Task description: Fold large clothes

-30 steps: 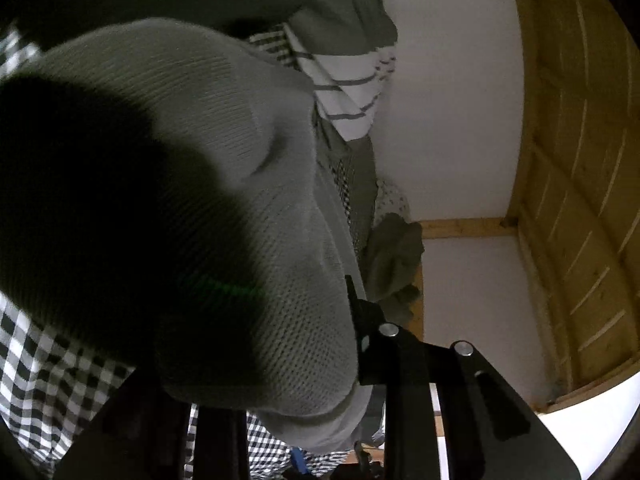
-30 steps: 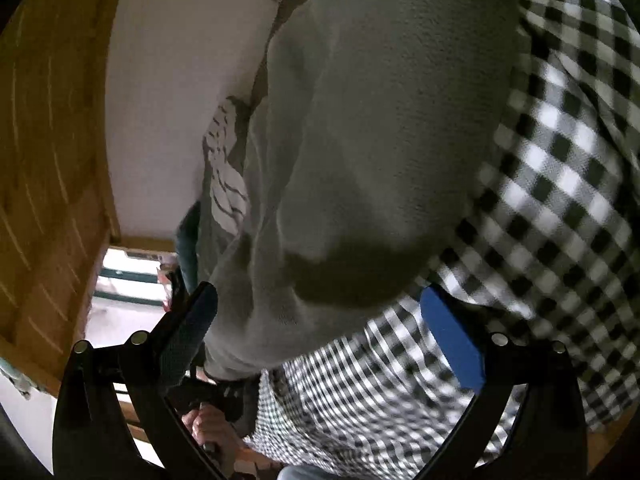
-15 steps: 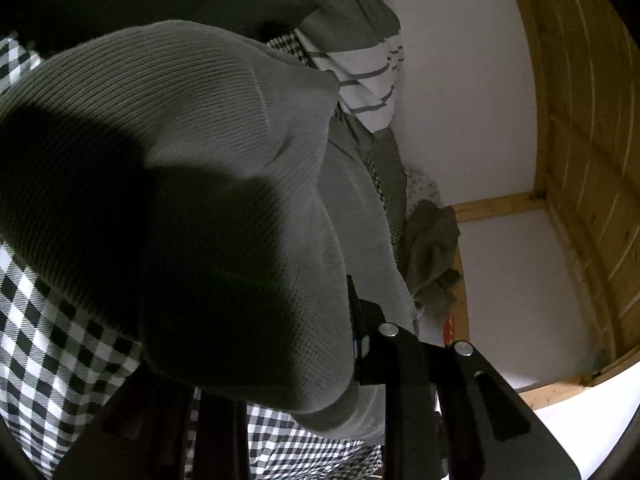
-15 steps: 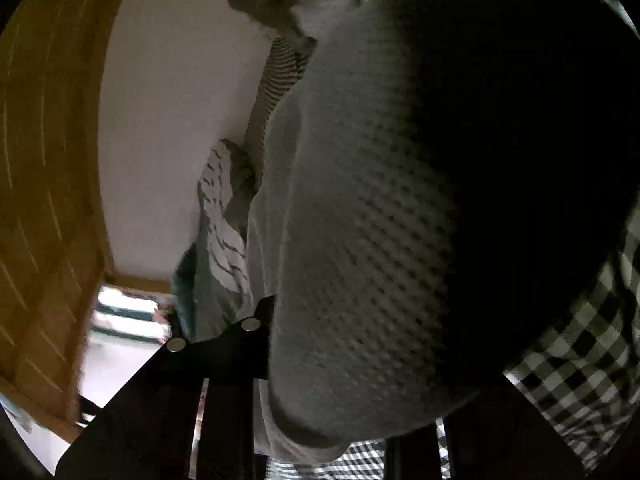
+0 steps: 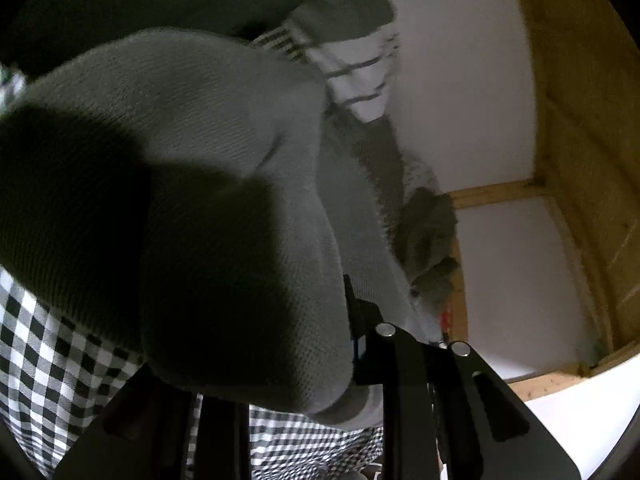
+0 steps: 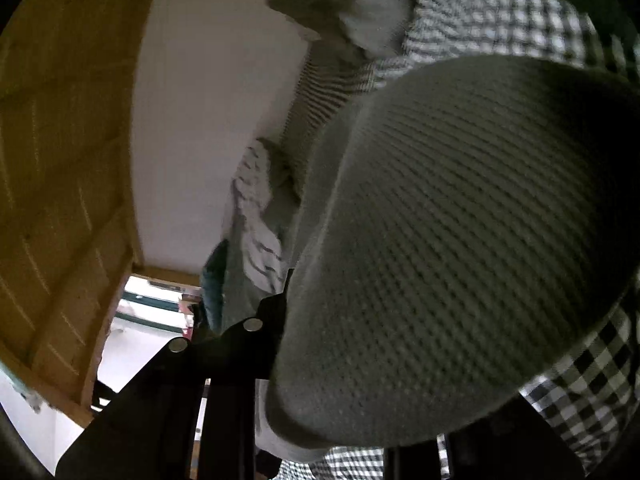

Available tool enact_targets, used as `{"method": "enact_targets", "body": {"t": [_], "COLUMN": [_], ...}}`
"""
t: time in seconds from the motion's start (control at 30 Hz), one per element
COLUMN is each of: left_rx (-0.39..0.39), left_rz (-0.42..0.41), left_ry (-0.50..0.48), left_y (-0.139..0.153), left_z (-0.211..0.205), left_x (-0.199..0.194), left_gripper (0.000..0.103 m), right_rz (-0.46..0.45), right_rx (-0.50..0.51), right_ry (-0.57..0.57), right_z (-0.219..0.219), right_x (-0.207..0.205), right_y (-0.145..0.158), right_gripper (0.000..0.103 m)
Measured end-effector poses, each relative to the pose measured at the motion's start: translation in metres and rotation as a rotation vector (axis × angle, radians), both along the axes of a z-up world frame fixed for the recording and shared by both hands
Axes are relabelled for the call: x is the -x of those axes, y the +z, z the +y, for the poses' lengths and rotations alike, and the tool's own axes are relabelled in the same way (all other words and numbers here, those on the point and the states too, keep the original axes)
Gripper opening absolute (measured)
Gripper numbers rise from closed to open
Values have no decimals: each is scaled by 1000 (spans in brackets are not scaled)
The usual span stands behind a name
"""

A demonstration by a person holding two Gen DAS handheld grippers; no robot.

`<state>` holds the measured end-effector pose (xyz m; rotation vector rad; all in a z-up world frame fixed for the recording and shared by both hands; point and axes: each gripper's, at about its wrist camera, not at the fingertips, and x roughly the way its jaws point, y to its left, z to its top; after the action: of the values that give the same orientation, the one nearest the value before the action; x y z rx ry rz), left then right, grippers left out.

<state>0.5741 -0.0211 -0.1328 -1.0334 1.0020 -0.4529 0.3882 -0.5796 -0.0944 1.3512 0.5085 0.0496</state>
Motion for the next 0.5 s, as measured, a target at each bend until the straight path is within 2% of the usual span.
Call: {"method": "enact_targets", "body": {"t": [0.1,0.2,0.33,0.5], "left_rx": [-18,-29,-83,-53], "left_rz": [33,24,-85,-180], "left_ry": [0,-2,-34,-41], "left_y": [-14,-11,36,99], "left_z": [-3,-3,-9,-2], "left_x": [1,2,-5,-31], "left_gripper": [21,21,21,21], "right_rz": [47,40,-44,-159], "right_rx": [-20,21,135,223], "right_ry": [-6,0,11,26], "right_z": [-4,3,7,0], "right_x": [4,5,-12,-40], "right_y": [-20,-9,44,121], "right_gripper": [20,20,20,20]}}
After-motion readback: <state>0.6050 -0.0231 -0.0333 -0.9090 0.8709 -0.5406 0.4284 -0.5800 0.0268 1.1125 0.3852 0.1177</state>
